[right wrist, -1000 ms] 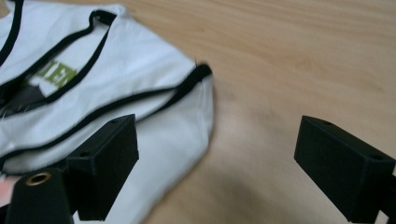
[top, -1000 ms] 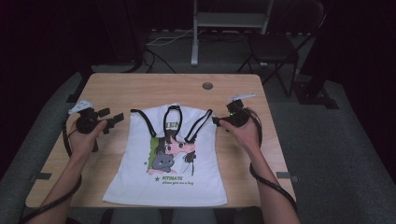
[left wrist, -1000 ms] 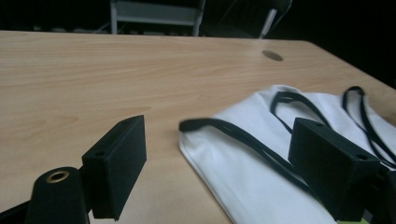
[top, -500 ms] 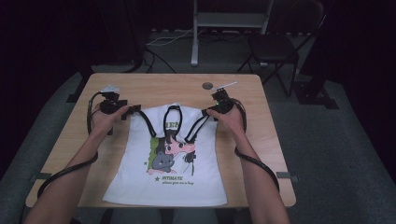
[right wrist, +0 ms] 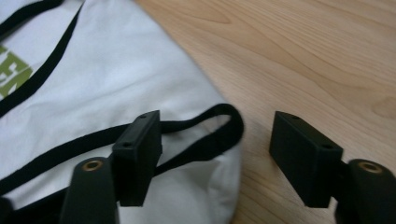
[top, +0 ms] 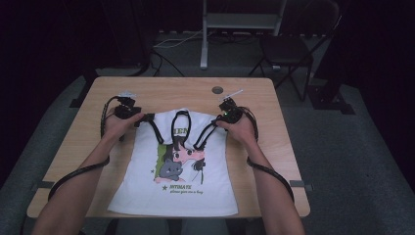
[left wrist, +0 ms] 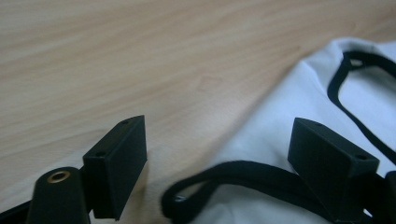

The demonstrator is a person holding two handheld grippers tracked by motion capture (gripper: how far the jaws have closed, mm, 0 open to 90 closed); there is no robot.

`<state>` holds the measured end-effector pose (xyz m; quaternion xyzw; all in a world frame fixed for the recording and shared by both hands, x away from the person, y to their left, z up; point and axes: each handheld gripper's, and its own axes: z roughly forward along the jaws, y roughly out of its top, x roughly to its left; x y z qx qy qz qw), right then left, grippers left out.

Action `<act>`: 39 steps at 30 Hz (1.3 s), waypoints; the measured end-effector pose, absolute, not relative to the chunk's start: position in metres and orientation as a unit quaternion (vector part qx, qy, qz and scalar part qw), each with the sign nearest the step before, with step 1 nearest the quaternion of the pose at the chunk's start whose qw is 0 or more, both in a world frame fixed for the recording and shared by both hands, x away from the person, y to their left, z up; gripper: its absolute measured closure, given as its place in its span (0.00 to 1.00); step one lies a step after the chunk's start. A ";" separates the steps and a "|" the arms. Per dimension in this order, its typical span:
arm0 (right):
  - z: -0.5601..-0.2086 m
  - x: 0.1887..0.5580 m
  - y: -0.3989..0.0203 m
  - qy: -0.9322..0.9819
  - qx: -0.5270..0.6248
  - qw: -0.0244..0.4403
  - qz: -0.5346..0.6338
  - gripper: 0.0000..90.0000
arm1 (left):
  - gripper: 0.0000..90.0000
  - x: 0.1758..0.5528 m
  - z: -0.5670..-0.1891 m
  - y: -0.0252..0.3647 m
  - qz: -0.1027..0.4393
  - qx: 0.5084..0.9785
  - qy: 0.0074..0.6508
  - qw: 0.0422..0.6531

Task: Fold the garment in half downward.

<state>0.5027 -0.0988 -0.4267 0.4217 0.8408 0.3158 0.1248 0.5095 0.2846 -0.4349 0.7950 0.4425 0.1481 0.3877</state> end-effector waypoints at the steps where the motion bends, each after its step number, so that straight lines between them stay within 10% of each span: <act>1: -0.427 0.500 -0.095 0.847 0.409 0.134 0.311 0.47 | 0.28 0.509 -0.436 0.283 0.148 0.802 0.436 0.380; 7: -0.427 0.491 -0.090 0.854 0.385 0.136 0.323 0.78 | 0.55 0.504 -0.438 0.279 0.160 0.797 0.429 0.393; 15: -0.429 0.500 -0.103 0.817 0.435 0.064 0.373 0.90 | 0.86 0.500 -0.439 0.279 0.168 0.793 0.432 0.395; 39: -0.405 0.507 -0.118 0.760 0.479 0.035 0.437 0.92 | 0.91 0.493 -0.401 0.282 0.165 0.753 0.436 0.464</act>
